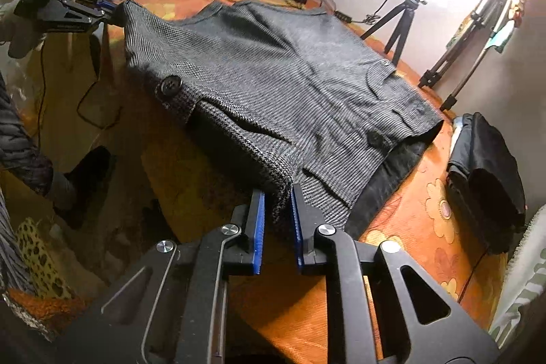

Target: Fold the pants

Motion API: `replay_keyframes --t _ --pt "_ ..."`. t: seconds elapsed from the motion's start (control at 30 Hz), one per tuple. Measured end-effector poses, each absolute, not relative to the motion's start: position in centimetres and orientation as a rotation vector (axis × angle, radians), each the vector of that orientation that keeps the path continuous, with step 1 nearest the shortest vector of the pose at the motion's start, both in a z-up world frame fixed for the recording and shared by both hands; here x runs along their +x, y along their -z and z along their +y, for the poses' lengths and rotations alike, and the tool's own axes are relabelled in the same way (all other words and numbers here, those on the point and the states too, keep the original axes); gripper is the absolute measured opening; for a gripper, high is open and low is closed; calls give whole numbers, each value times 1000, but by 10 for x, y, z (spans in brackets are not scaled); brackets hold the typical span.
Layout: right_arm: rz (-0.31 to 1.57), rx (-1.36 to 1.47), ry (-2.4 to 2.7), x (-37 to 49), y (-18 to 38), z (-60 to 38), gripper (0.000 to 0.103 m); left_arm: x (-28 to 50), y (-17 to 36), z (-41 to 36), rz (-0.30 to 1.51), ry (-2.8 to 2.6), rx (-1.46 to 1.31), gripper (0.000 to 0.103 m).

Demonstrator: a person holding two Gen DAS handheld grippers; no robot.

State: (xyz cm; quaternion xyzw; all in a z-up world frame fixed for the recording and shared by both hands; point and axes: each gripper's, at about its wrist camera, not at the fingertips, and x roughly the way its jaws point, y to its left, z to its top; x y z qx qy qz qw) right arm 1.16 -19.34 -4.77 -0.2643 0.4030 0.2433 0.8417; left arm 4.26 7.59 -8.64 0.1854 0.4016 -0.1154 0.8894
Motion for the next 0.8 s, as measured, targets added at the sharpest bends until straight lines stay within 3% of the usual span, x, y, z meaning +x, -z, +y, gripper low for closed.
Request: replay_keyframes --t 0.47,0.8 --pt "747 -432 -426 33 4 -206 12 86 34 76 705 248 238 8" --pt "683 -342 -356 103 -45 -232 11 164 1 61 622 248 227 8"
